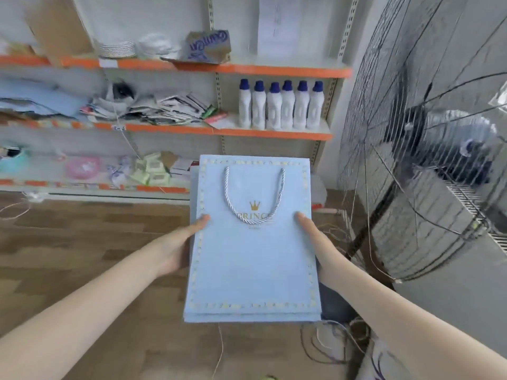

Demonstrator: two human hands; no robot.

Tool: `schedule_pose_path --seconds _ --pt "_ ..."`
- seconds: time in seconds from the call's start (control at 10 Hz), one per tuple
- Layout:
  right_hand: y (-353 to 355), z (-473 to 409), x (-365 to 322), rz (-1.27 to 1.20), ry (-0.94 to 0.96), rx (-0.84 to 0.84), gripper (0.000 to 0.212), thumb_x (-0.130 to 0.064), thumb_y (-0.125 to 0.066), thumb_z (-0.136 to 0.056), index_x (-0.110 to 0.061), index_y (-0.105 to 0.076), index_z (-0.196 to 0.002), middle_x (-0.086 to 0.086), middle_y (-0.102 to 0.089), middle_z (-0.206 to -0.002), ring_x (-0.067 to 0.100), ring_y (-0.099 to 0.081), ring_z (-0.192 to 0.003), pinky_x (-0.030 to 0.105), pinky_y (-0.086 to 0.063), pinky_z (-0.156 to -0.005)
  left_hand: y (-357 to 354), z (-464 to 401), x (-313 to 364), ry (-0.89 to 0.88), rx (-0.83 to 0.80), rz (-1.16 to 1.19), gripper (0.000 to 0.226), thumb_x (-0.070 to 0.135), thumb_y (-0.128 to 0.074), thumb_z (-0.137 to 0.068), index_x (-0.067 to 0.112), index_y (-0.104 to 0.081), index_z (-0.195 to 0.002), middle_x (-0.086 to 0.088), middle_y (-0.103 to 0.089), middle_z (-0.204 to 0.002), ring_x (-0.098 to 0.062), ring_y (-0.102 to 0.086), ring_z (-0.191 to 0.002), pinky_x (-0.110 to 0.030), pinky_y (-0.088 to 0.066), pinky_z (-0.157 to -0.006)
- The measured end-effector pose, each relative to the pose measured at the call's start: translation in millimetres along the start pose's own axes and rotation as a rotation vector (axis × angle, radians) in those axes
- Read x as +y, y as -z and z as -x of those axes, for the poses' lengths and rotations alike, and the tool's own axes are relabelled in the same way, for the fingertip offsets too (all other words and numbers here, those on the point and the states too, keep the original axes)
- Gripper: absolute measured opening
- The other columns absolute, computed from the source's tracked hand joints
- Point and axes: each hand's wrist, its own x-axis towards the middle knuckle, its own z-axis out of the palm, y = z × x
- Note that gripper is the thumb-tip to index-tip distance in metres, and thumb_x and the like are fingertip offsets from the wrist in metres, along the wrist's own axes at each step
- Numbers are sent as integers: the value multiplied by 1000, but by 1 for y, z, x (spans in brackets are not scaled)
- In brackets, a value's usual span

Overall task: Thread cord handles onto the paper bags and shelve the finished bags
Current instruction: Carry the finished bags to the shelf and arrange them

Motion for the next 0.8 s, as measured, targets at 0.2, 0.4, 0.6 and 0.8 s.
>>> schedule_pose_path --seconds 0.2,0.4,0.6,0.8 --pt "-27 -104 -57 -16 41 38 56 -58 -64 -74 -17 -65 -112 -1 -74 -94 17 -72 -83 30 -56 -69 0 -72 75 -55 204 -14 44 51 -50 -90 15 -59 -113 0 -69 -98 -14 -69 -85 -25 -49 -54" --pt "-46 -180 -111 18 82 113 40 -53 -60 -83 -19 -66 -105 -5 -73 -91 12 -71 -81 25 -55 -70 11 -134 128 -108 286 16 81 67 -60 -70 14 -53 -131 -10 -60 -127 -28 -58 -115 -36 -51 -80" --pt "-64 -285 -175 169 149 157 39 -52 -57 -87 -19 -62 -106 0 -69 -102 15 -65 -89 24 -52 -82 39 -235 202 -174 321 50 78 75 -68 -57 16 -67 -109 -10 -70 -108 -29 -67 -99 -47 -49 -95" --pt "-91 -374 -246 130 232 182 22 -40 -60 -87 -21 -52 -78 -1 -66 -89 -9 -59 -55 7 -45 -55 73 -324 281 -236 320 80 77 70 -73 -56 16 -68 -111 -6 -73 -101 -26 -68 -97 -45 -48 -98"
